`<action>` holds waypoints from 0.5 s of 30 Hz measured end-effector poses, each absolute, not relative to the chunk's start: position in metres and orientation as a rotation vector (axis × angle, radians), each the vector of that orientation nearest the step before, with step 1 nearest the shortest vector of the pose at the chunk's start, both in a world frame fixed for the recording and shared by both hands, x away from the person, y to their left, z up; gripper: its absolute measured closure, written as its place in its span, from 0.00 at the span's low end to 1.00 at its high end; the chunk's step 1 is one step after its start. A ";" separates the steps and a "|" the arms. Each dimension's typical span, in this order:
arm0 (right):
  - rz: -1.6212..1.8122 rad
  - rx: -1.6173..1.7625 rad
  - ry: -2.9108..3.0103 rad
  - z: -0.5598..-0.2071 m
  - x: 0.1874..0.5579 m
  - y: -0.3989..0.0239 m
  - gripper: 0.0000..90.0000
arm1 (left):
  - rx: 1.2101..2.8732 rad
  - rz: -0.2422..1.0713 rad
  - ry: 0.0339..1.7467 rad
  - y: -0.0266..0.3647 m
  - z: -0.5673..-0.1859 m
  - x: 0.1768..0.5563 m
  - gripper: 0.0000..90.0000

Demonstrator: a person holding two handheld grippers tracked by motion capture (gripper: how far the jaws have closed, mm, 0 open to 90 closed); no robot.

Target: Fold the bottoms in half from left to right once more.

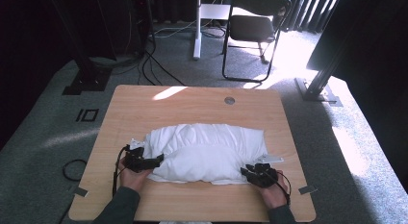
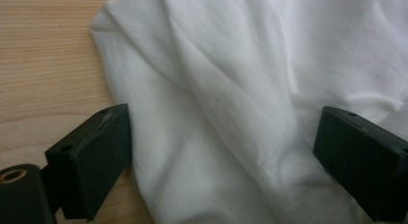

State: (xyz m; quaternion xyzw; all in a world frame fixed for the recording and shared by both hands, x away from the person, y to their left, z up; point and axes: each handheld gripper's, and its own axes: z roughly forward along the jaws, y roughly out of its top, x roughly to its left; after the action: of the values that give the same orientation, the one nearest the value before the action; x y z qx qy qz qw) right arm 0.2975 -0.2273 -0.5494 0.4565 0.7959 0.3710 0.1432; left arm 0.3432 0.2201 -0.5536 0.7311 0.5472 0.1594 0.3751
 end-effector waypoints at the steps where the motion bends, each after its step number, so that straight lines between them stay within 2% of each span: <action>1: 1.069 1.310 2.300 -0.549 0.298 -0.227 0.72 | 1.866 0.399 1.402 0.220 -0.553 0.343 0.15; 4: 1.065 1.302 2.286 -0.544 0.298 -0.227 0.66 | 1.862 0.387 1.428 0.222 -0.550 0.341 0.29; 6: 1.076 1.294 2.262 -0.538 0.299 -0.228 0.62 | 1.884 0.424 1.441 0.223 -0.548 0.339 0.46; 7: 1.083 1.293 2.245 -0.533 0.299 -0.228 0.60 | 1.896 0.433 1.436 0.224 -0.548 0.339 0.64; 9: 1.108 1.283 2.221 -0.526 0.301 -0.228 0.57 | 1.890 0.383 1.419 0.227 -0.550 0.339 0.83; 10: 1.120 1.274 2.210 -0.523 0.302 -0.227 0.56 | 1.891 0.359 1.406 0.228 -0.550 0.340 0.89; 11: 1.140 1.263 2.193 -0.517 0.304 -0.224 0.54 | 1.889 0.352 1.402 0.228 -0.551 0.341 0.94; 15: 1.237 1.202 2.171 -0.497 0.316 -0.204 0.57 | 1.882 0.336 1.397 0.229 -0.551 0.342 0.98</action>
State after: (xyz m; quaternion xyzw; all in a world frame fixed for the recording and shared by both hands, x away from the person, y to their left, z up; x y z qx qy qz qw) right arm 0.3156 -0.2040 -0.4969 0.4261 0.7697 0.4387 0.1831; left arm 0.3416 0.2294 -0.5510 0.7360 0.5463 0.1315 0.3776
